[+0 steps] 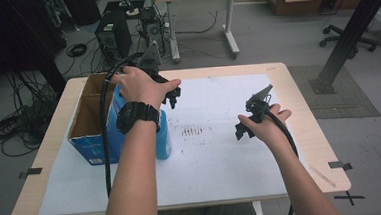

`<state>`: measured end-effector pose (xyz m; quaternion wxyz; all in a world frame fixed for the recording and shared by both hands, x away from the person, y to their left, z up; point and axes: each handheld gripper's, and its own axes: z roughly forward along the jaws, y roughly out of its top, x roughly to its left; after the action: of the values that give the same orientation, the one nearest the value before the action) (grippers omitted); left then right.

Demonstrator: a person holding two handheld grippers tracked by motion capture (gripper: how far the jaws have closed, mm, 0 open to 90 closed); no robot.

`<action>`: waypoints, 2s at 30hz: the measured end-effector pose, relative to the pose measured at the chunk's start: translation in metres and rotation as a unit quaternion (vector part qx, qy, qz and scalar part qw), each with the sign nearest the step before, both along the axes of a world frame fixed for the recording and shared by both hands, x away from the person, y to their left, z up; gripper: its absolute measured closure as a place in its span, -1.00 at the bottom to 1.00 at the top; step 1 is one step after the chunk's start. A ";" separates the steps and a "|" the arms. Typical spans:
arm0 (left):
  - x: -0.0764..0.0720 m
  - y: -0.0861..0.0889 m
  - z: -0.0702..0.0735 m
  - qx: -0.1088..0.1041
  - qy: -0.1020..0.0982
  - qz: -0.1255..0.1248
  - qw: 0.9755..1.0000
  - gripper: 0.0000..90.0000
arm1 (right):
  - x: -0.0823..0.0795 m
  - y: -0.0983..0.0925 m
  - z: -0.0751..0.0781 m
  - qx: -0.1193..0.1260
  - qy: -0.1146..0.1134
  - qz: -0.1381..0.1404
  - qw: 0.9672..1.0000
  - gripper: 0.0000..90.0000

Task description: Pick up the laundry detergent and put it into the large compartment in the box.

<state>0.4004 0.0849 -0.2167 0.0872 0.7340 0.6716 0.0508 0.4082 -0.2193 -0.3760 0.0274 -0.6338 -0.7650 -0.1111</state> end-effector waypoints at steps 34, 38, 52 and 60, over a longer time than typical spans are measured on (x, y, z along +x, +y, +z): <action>0.007 -0.005 -0.044 0.015 0.021 0.008 1.000 -0.90 | 0.001 -0.004 -0.012 0.006 0.006 0.001 1.000 -0.92; 0.007 -0.005 -0.048 0.019 0.022 0.009 1.000 -0.90 | 0.000 -0.004 -0.013 0.007 0.007 0.002 1.000 -0.92; 0.007 -0.005 -0.060 0.017 0.027 0.016 0.999 -0.90 | -0.001 -0.004 -0.020 0.010 0.008 0.004 1.000 -0.91; 0.007 -0.004 -0.062 0.022 0.030 0.020 0.999 -0.89 | -0.001 -0.005 -0.022 0.011 0.011 0.004 1.000 -0.91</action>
<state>0.4078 0.0810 -0.2789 0.0500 0.7232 0.6874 0.0455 0.4071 -0.2239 -0.3979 0.0433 -0.6312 -0.7662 -0.1126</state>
